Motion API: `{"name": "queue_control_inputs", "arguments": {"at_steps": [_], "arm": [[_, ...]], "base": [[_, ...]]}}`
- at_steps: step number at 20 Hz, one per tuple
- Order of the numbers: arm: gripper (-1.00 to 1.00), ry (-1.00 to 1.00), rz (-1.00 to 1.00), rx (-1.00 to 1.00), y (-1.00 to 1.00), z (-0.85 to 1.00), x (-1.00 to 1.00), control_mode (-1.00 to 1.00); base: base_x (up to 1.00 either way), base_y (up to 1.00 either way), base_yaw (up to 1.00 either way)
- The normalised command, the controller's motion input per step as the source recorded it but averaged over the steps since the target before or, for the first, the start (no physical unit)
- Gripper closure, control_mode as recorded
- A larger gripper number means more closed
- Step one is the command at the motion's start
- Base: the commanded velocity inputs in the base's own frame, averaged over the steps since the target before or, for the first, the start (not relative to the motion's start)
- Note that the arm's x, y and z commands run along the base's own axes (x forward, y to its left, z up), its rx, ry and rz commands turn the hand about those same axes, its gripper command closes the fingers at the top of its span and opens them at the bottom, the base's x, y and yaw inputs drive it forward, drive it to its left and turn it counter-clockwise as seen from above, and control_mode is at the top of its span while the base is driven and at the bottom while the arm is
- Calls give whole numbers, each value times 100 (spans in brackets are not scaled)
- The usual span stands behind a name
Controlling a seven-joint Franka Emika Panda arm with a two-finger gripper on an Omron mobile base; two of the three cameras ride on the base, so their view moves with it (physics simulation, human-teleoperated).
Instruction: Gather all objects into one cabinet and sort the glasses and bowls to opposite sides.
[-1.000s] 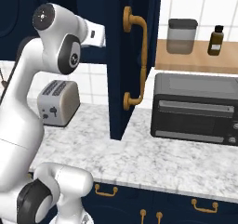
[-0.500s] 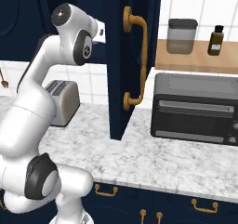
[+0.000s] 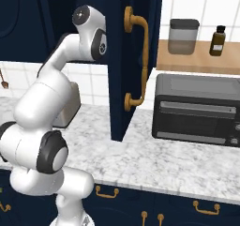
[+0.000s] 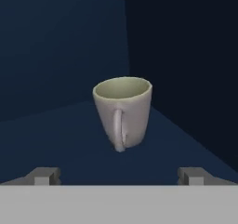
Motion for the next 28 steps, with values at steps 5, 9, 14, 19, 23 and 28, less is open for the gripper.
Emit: {"name": "queue_control_inputs", "arguments": {"at_steps": [5, 9, 14, 19, 23, 28], "arm": [[-100, 1, -1, 3, -17, -4, 48, -100], [-100, 1, -1, 3, -3, -8, 37, -100], [-100, 2, -2, 2, 0, -14, 38, -100], [-100, 2, -1, 1, -14, -20, 18, -100], [-100, 0, 0, 0, -19, -12, 8, -100], [100, 0, -1, 0, -4, -2, 7, -100]], "base": [[0, 0, 0], [0, 0, 0], [0, 0, 0], [0, 0, 0], [0, 0, 0], [0, 0, 0]]}}
